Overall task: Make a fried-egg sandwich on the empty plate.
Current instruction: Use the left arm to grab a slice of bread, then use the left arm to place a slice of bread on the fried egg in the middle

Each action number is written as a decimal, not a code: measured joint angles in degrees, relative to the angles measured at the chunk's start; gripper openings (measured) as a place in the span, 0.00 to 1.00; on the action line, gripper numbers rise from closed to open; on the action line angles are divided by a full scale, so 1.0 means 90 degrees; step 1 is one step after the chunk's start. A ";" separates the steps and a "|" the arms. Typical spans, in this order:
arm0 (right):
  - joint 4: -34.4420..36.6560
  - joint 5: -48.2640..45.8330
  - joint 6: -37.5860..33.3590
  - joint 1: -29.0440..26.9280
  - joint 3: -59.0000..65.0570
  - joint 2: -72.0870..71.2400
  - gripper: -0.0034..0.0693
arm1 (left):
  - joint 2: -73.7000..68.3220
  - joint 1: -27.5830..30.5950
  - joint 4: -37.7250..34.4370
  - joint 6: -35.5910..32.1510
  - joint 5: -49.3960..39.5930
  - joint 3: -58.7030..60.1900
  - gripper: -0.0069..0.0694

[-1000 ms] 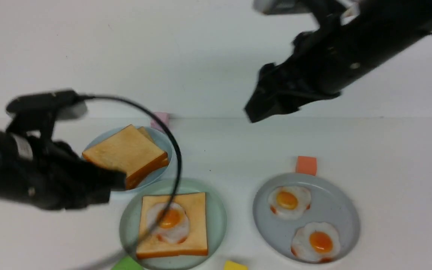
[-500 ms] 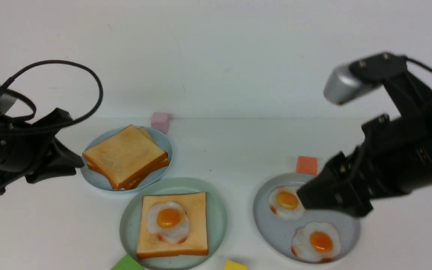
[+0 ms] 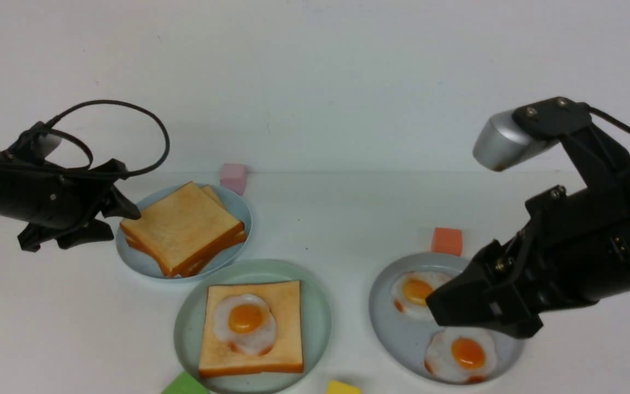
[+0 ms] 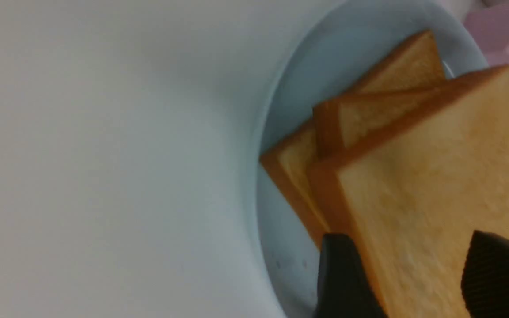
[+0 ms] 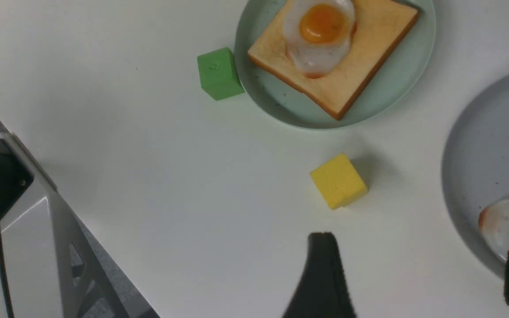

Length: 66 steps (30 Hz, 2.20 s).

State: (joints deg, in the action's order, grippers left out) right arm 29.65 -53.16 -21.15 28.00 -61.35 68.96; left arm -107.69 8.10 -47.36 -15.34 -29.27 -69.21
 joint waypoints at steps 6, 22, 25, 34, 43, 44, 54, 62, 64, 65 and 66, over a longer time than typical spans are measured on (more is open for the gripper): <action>0.0042 0.0000 0.0000 0.0000 0.0000 0.0000 0.77 | -0.0472 0.0000 -0.0017 -0.0064 0.0151 -0.0341 0.59; 0.0069 0.0005 -0.0139 0.0000 0.0000 0.0000 0.77 | -0.0731 0.0000 -0.0444 -0.0517 0.0184 -0.0434 0.43; 0.0069 -0.0019 -0.0139 0.0000 0.0000 0.0000 0.77 | -0.0731 0.0000 -0.0474 -0.0537 0.0184 -0.0434 0.27; 0.0074 -0.0150 -0.0139 0.0000 0.0000 0.0000 0.77 | -0.0255 0.0225 -0.0484 -0.0913 -0.0219 -0.0434 0.13; 0.0074 -0.0384 -0.0139 0.0000 0.0000 0.0000 0.77 | 0.0487 0.0364 -0.0957 -0.3540 -0.2113 -0.0407 0.13; 0.0074 -0.0384 -0.0139 0.0000 0.0000 0.0000 0.77 | 0.0487 0.0285 -0.1001 -0.3692 -0.2236 -0.0375 0.13; 0.0074 -0.0319 -0.0144 0.0000 0.0000 0.0000 0.77 | 0.0123 -0.0608 -0.1055 -0.4324 -0.2692 0.0298 0.13; 0.0074 -0.0306 -0.0144 0.0000 0.0000 0.0000 0.77 | -0.0325 -0.0640 -0.1210 -0.4335 -0.2552 0.0340 0.13; 0.0074 -0.0304 -0.0144 0.0000 0.0000 0.0000 0.77 | -0.0372 -0.0640 -0.1243 -0.4342 -0.2552 0.0340 0.13; 0.0074 -0.0299 -0.0144 0.0000 0.0000 0.0000 0.77 | -0.0387 -0.0640 -0.1252 -0.4347 -0.2552 0.0340 0.13; 0.0074 -0.0299 -0.0144 0.0000 0.0000 0.0000 0.77 | -0.0409 -0.0640 -0.1302 -0.4347 -0.2552 0.0340 0.13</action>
State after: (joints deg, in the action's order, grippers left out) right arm 30.31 -55.85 -22.45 28.00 -61.35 68.96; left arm -111.37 2.34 -59.08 -54.47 -52.24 -66.15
